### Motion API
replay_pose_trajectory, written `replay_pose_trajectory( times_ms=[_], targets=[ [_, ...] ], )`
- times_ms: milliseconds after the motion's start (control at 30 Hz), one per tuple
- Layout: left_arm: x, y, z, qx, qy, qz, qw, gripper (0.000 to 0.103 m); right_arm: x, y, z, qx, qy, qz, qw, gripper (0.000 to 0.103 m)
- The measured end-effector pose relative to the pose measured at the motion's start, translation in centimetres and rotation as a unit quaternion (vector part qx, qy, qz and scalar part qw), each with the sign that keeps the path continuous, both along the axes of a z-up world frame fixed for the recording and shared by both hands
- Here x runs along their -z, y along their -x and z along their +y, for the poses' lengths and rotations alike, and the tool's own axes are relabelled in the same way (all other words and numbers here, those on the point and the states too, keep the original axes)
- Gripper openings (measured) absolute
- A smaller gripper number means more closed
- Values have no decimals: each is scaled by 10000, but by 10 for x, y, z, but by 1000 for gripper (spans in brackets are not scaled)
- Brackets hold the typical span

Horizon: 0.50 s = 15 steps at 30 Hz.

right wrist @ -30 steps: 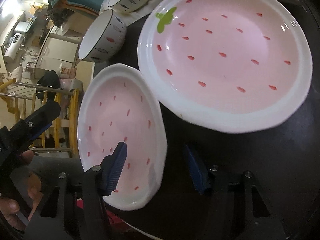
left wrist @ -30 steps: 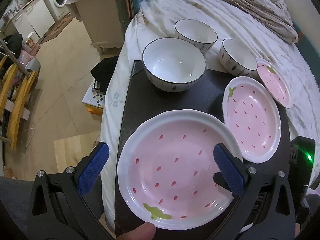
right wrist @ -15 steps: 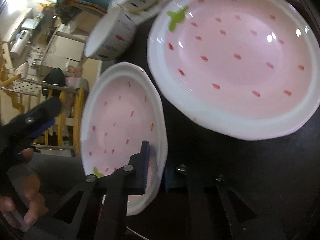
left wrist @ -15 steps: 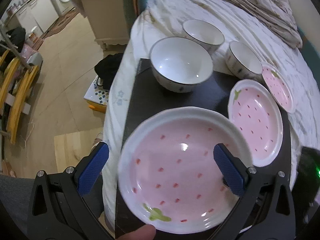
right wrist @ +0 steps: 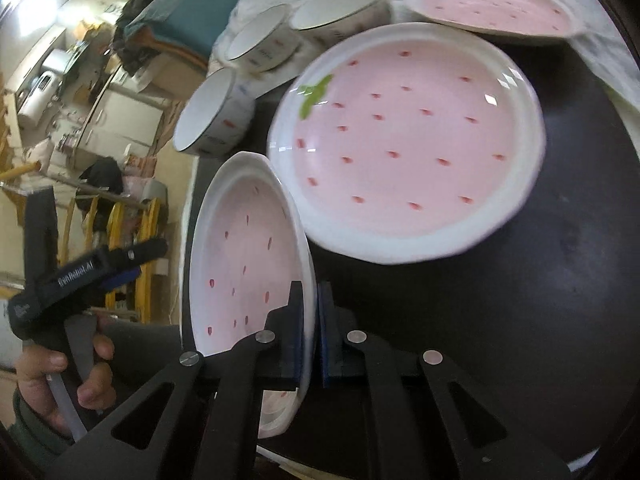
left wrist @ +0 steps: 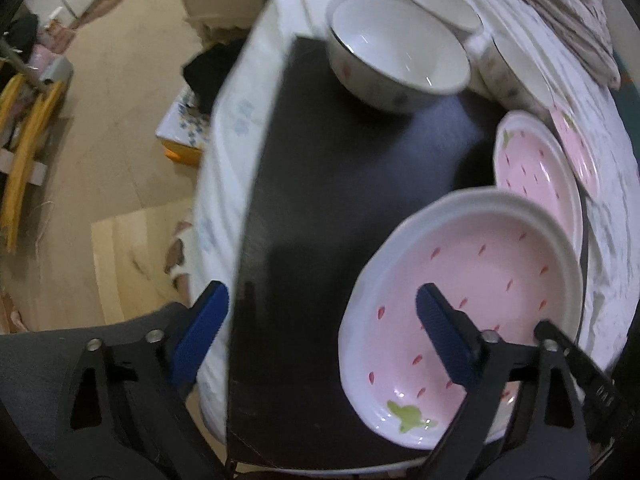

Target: Organize plates and bowls

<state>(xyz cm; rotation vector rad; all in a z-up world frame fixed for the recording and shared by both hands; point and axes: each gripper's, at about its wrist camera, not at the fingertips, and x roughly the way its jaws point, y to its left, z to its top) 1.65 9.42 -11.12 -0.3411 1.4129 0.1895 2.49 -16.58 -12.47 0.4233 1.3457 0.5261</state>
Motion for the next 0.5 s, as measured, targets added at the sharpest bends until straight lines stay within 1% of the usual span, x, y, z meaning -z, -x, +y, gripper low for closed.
replay_pose_trajectory(
  times_ms=[67, 133, 200, 267, 333, 433, 500],
  targets=[
    [5, 0, -6, 94, 126, 68, 9999, 78, 0, 2, -9, 106, -46, 12, 9999, 6],
    [10, 0, -11, 175, 226, 151, 9995, 77, 2, 4, -15, 178, -87, 55, 9998, 6],
    [16, 0, -15, 196, 244, 228, 9992, 76, 7, 5, -27, 345, -226, 183, 9990, 7],
    [25, 1, -18, 230, 350, 407, 9983, 70, 12, 5, -32, 469, -351, 305, 9978, 8],
    [33, 2, -20, 248, 508, 552, 9969, 67, 12, 5, -32, 460, -331, 285, 9980, 8],
    [32, 3, -27, 428, 336, 514, 9972, 67, 11, 5, -29, 462, -307, 260, 9981, 8],
    [32, 3, -29, 481, 288, 494, 9972, 66, 12, 5, -31, 489, -343, 297, 9978, 8]
  ],
)
